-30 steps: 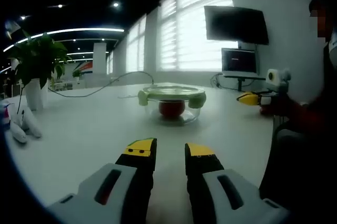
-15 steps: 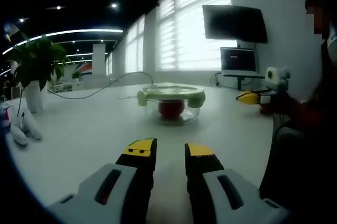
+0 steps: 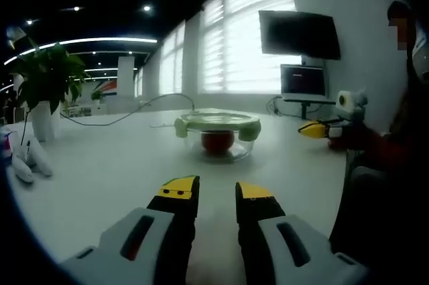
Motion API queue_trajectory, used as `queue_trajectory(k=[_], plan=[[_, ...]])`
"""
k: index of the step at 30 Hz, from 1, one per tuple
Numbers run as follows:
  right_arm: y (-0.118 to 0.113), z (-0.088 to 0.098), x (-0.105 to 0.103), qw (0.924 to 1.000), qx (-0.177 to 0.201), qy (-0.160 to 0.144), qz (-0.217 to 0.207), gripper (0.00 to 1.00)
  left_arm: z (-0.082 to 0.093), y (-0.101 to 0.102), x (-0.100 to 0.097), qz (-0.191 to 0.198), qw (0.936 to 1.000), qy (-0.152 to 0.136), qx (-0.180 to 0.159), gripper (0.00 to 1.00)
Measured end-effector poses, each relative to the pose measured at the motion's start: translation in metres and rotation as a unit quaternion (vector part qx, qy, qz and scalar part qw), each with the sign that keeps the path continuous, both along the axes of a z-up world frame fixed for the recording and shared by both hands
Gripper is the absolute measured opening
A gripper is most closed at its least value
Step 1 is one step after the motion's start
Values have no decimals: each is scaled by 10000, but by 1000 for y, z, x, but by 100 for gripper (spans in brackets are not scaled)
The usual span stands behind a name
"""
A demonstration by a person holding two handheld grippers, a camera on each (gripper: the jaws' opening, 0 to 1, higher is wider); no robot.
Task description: Open container latches remove lid place lid upside down on tabletop take tomato from container place on tabletop
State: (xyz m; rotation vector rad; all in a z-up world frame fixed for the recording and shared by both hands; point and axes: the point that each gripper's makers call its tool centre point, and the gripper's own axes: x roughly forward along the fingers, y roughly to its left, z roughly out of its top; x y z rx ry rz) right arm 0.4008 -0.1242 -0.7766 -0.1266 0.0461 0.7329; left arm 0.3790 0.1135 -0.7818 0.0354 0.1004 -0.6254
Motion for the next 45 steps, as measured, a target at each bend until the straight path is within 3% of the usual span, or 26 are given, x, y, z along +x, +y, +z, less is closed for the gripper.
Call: queue_trajectory(k=[22, 32, 35, 38, 41, 45], plan=[[4, -2, 0, 9999, -123, 41, 11, 3, -2, -2, 1, -8, 10000, 23, 71, 23], [7, -3, -2, 9998, -158, 119, 93, 4, 1, -1, 4, -37, 9994, 282, -209, 23], [11, 5, -5, 9994, 33, 197, 272, 4, 1, -3, 5, -99, 9990, 412, -120, 23], [12, 9, -1, 9991, 77, 221, 348, 4, 8, -2, 8, -110, 9994, 315, -7, 23], [15, 13, 3, 9992, -79, -2, 393, 4, 13, -1, 13, -105, 9995, 293, -1, 23], [16, 10, 10, 9989, 36, -139, 454, 4, 15, -5, 16, -166, 9992, 280, 224, 23]])
